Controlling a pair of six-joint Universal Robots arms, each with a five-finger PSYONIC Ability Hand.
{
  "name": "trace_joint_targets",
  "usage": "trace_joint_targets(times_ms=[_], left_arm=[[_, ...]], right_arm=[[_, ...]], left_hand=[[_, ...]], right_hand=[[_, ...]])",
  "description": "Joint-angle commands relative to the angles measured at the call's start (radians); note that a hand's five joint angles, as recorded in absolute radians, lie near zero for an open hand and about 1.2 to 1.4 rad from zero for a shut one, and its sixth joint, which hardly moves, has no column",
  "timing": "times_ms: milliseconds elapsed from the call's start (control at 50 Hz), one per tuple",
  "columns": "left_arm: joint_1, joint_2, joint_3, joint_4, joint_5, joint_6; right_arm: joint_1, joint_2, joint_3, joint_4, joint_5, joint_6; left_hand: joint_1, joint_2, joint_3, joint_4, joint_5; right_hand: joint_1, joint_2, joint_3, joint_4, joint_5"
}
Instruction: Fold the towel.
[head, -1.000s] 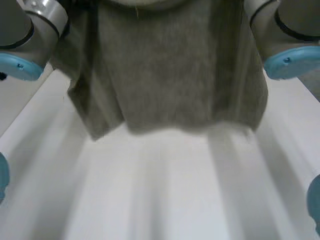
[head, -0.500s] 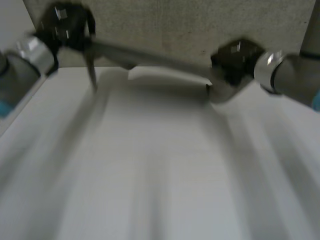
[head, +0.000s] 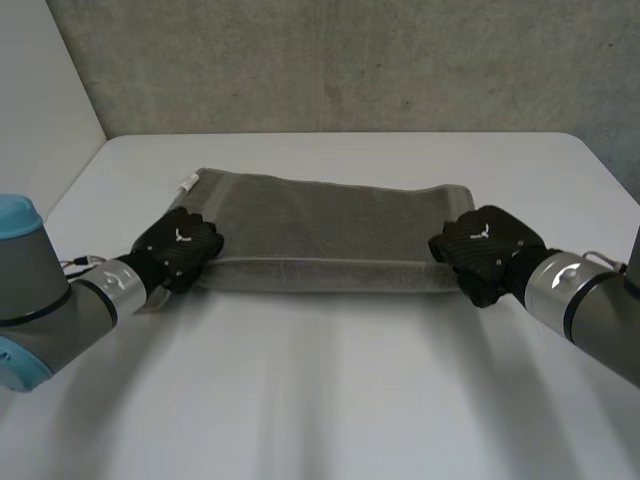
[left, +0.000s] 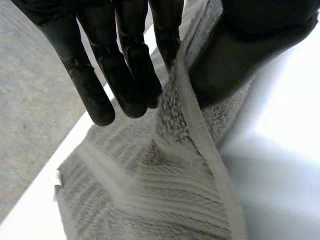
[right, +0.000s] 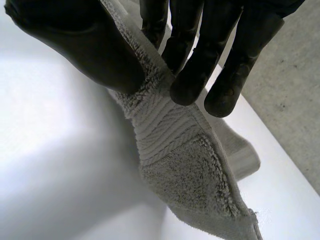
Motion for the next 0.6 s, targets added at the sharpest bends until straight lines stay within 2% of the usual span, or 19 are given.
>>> trace_joint_targets(times_ms=[20, 220, 360, 500, 560, 580, 600], left_arm=[[-0.015, -0.043, -0.033, 0.0, -0.018, -0.014], [-0.019, -0.101, -0.033, 0.119, -0.134, -0.039], [-0.019, -0.126, -0.033, 0.23, -0.194, -0.175], [-0.019, -0.12, -0.022, 0.252, -0.246, -0.209], [-0.019, -0.115, -0.024, 0.25, -0.257, -0.207], [-0.018, -0.112, -0.025, 0.247, -0.257, -0.207], [-0.018, -0.112, -0.025, 0.247, -0.257, -0.207]], right_arm=[[-0.024, 0.004, 0.095, -0.07, 0.004, 0.007], [-0.024, 0.004, 0.147, -0.133, 0.004, 0.071], [-0.043, 0.004, 0.179, -0.193, 0.007, 0.088], [-0.084, 0.004, 0.185, -0.215, 0.015, 0.113], [-0.11, 0.004, 0.187, -0.219, 0.015, 0.136], [-0.121, 0.004, 0.187, -0.218, 0.015, 0.148], [-0.124, 0.004, 0.188, -0.216, 0.01, 0.157]], left_hand=[[-0.329, -0.322, -0.325, -0.326, -0.323], [-0.362, -0.355, -0.358, -0.359, -0.356], [-0.359, -0.352, -0.355, -0.356, -0.353], [-0.324, -0.317, -0.319, -0.321, -0.318], [-0.212, -0.205, -0.208, -0.209, -0.206], [-0.041, -0.034, -0.036, -0.038, -0.035], [-0.039, -0.032, -0.035, -0.036, -0.033]], right_hand=[[0.062, 0.07, 0.058, 0.05, 0.047], [0.062, 0.07, 0.058, 0.05, 0.047], [0.062, 0.07, 0.058, 0.05, 0.047], [0.062, 0.07, 0.058, 0.05, 0.047], [0.062, 0.07, 0.058, 0.05, 0.047], [0.062, 0.07, 0.058, 0.05, 0.047], [0.062, 0.07, 0.058, 0.05, 0.047]])
